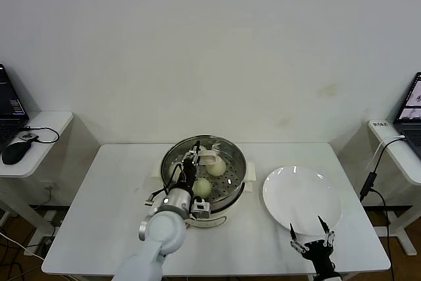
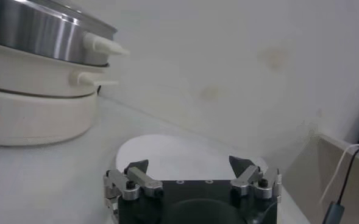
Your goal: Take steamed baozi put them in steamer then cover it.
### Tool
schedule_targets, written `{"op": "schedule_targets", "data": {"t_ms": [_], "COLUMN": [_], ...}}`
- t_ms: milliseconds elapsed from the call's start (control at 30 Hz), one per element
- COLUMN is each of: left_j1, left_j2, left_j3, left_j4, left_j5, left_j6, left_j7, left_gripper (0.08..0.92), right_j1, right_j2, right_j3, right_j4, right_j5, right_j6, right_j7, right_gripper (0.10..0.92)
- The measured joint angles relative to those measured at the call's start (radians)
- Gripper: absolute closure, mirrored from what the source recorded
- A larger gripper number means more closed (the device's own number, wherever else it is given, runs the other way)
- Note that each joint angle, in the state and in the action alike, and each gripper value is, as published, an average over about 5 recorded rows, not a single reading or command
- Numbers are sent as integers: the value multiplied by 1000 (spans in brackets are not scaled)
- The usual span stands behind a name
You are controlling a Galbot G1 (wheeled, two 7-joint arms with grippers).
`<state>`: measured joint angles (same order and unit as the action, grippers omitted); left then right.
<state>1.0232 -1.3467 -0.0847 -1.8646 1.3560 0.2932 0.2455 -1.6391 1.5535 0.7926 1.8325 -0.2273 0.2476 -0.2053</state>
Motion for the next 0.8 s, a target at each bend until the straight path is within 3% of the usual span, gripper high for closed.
{"op": "schedule_targets", "data": {"t_ms": [400, 633, 800], "left_j1": [157, 341, 479], "left_j2": [72, 124, 131], "left_j3": [-59, -155, -280], "left_j4": [-195, -320, -332], "left_j5": [-116, -374, -687], "left_j6": [-21, -65, -191], "left_j7": [-51, -121, -203], "left_gripper": [224, 178, 177], "right_j1": [-2, -12, -23], "right_j2": [-1, -6, -18], "right_j3": [0, -4, -11], "right_j4": [-15, -16, -6], "right_j5": [-10, -10, 8], "right_j6": [3, 6, 8], "right_j7": [0, -2, -3], "right_gripper": [203, 203, 202]}}
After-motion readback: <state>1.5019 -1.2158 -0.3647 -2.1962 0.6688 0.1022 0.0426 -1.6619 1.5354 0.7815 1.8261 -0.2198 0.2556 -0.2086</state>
